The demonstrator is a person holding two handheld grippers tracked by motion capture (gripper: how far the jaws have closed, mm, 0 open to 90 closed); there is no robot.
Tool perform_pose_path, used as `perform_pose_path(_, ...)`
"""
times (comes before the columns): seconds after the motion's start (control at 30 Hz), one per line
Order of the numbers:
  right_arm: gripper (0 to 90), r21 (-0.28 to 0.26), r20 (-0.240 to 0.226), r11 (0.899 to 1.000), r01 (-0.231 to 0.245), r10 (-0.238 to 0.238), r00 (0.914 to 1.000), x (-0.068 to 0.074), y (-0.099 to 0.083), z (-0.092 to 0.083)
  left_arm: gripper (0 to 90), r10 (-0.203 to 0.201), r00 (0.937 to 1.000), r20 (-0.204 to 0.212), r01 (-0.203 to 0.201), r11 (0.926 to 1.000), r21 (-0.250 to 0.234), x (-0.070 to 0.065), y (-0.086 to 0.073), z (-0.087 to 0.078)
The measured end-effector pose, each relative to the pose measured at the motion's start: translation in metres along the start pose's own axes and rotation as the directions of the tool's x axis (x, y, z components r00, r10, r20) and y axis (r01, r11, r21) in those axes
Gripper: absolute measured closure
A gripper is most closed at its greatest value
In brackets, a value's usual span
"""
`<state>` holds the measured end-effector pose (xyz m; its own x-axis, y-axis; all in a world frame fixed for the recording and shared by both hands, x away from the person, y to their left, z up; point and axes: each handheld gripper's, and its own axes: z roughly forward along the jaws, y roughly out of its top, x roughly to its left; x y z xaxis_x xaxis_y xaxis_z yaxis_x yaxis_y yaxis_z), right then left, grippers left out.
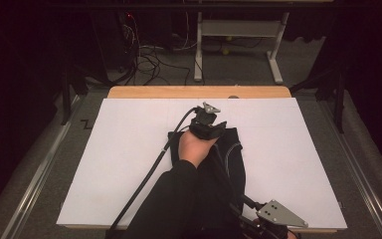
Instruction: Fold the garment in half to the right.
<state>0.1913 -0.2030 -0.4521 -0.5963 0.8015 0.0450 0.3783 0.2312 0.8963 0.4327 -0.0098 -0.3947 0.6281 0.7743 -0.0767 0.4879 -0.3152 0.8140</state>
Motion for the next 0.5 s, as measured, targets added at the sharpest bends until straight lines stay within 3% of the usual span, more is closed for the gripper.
perform_pose_path(0.17,48.4,-0.027,0.019,0.999,-0.025,0.025,0.9995,-0.007,0.001,-0.005,30.0,0.001,1.0,0.009,0.0,0.9999,-0.017,0.011,-0.004,-0.019)
perform_pose_path(0.5,47.1,-0.026,0.043,0.999,-0.028,0.029,0.9987,-0.009,0.002,-0.001,15.3,-0.042,0.999,-0.013,0.042,0.9983,-0.041,0.055,-0.048,-0.064)
